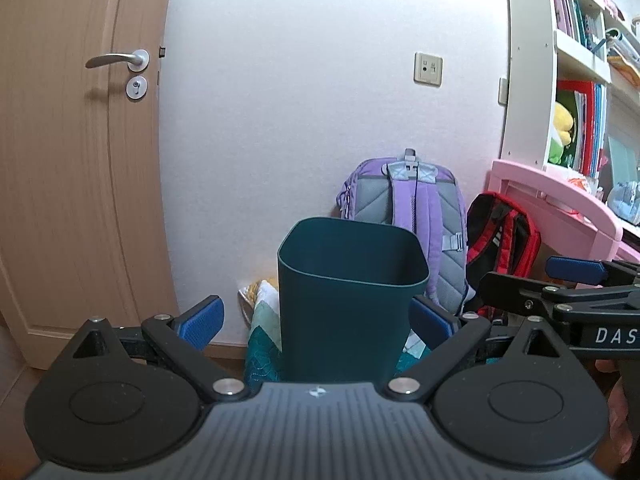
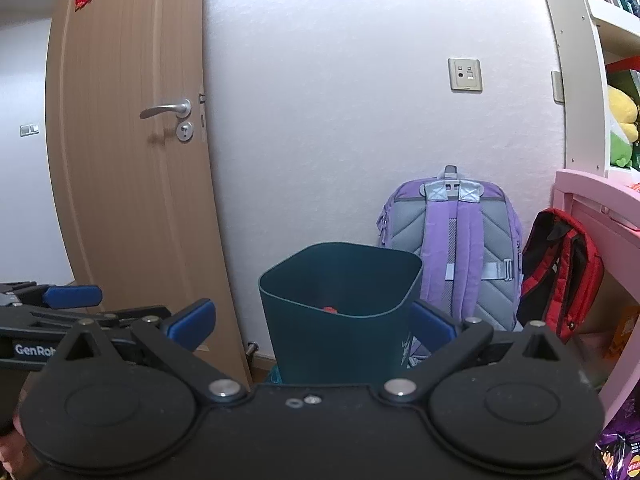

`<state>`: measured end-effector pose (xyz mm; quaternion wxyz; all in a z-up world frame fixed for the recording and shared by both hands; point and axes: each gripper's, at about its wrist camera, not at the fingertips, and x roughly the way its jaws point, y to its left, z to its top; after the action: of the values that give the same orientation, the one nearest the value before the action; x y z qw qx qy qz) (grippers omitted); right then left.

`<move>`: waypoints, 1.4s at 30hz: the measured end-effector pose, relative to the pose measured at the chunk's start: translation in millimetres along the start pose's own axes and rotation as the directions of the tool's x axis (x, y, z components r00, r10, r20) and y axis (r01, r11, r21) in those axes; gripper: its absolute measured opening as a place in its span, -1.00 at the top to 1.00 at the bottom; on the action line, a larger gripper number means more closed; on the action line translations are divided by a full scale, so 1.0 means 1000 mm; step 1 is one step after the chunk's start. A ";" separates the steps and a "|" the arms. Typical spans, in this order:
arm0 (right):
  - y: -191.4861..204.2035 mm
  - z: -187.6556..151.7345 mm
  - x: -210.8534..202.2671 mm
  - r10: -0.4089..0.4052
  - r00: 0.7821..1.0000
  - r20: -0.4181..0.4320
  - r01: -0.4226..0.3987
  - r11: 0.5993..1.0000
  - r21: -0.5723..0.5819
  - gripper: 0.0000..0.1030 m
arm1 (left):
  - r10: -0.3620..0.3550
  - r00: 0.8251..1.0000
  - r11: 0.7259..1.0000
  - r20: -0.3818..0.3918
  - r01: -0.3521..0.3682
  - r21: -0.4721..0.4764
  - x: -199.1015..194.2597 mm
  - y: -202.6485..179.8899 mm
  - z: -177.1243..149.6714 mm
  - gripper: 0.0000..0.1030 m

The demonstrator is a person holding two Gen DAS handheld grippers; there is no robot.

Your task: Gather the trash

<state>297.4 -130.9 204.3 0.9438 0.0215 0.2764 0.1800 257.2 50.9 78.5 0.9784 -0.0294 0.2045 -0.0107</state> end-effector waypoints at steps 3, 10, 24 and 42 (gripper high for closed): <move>0.001 0.000 -0.004 -0.008 1.000 0.016 0.008 1.000 0.000 -1.00 | 0.000 1.000 1.000 0.007 0.000 0.000 -0.004 0.000 0.001 -0.93; 0.000 0.001 -0.011 -0.019 0.999 0.030 0.019 1.000 0.005 -1.00 | 0.002 0.999 1.000 0.033 -0.002 0.012 -0.015 -0.002 0.002 -0.93; 0.002 0.001 -0.028 -0.017 0.999 0.047 0.016 1.000 0.008 -1.00 | -0.029 0.998 1.000 0.062 0.030 -0.010 -0.033 -0.003 0.003 -0.94; 0.010 -0.011 -0.035 -0.023 0.999 0.033 0.024 0.999 -0.032 -1.00 | -0.001 0.999 1.000 0.048 0.000 0.006 -0.038 -0.006 -0.008 -0.94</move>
<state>260.8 -134.9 214.2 0.9505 0.0060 0.2581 0.1729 219.1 46.1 86.2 0.9830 -0.0269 0.1811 -0.0108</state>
